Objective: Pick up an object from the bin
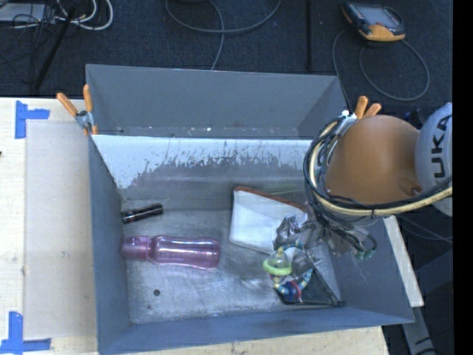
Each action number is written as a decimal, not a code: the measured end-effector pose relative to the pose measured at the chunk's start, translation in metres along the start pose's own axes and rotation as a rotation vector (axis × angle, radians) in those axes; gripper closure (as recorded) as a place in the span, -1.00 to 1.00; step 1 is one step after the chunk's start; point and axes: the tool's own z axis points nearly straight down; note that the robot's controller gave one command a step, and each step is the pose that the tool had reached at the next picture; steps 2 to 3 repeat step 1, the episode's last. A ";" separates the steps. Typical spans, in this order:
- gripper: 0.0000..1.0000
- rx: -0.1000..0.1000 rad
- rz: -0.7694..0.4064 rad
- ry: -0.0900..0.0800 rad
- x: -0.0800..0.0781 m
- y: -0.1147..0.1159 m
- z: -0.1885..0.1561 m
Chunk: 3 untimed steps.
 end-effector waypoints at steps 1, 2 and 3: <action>1.00 -0.002 -0.017 0.002 -0.026 -0.018 -0.031; 1.00 -0.002 -0.017 0.002 -0.026 -0.018 -0.031; 1.00 -0.002 -0.017 0.002 -0.026 -0.018 -0.031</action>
Offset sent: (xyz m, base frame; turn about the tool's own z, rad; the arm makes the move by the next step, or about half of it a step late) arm -0.0198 0.0569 0.0636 -0.0095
